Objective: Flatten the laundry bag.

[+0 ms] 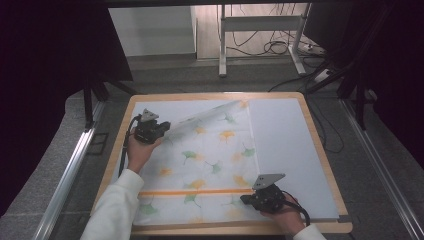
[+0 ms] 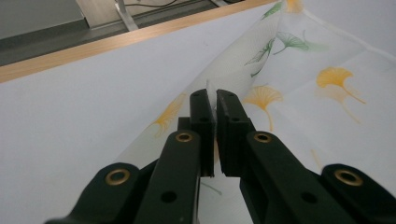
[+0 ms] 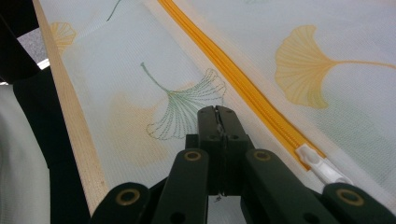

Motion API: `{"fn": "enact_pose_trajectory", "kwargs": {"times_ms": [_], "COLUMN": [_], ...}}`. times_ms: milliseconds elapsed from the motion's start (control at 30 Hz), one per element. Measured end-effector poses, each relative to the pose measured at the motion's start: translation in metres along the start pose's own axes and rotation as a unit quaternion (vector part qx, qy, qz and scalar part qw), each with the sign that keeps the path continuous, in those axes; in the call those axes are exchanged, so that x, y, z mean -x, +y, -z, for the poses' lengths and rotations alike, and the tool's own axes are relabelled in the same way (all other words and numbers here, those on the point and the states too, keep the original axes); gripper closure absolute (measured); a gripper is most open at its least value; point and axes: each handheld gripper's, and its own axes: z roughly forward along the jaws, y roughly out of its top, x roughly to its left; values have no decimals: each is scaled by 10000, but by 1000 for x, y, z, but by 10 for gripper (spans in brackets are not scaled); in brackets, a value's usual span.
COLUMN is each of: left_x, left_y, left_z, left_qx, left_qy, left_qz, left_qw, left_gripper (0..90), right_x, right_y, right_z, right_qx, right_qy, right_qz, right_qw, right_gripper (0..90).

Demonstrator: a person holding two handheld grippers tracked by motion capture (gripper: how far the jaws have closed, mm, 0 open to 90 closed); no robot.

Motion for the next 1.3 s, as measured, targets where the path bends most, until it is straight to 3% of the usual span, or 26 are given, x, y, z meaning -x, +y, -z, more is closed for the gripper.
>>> {"fn": "enact_pose_trajectory", "kwargs": {"times_ms": [133, 233, 667, 767, 800, 833, 1000, 1100, 1200, 1300], "left_x": [-5, -10, -44, -47, -49, -50, -51, -48, -39, -27], "left_y": [5, 6, 10, 12, 13, 14, 19, 21, 20, 17], "left_z": [-6, -12, -37, -38, -37, -36, -19, -10, -1, 5], "left_qx": [-2, 73, -150, -11, 52, 56, 182, 183, 92, -55], "left_qy": [32, -60, 350, 412, 341, 267, 334, 366, 182, 23], "left_qz": [41, 250, 343, 450, 562, 622, 561, 464, 363, 98], "left_qw": [10000, 9996, 9987, 9981, 9978, 9977, 9977, 9981, 9991, 9999], "left_gripper": [870, 868, 853, 768, 768, 709, 504, 459, 443, 436], "right_x": [0, 0, 2, 3, 3, 2, 2, 2, 2, 1], "right_y": [0, 0, 0, 0, 0, 0, 0, 0, 0, 0], "right_z": [0, 0, 0, 0, 0, 0, 0, 0, 0, 0], "right_qx": [3, 8, 20, 29, 28, 30, 21, 15, 17, 17], "right_qy": [10, 13, 64, 74, 75, 71, 67, 57, 49, 42], "right_qz": [-15, -34, -65, -62, -63, -61, -57, -37, -20, -10], "right_qw": [10000, 10000, 10000, 9999, 9999, 10000, 10000, 10000, 10000, 10000], "right_gripper": [891, 891, 891, 891, 891, 891, 889, 888, 888, 888]}}
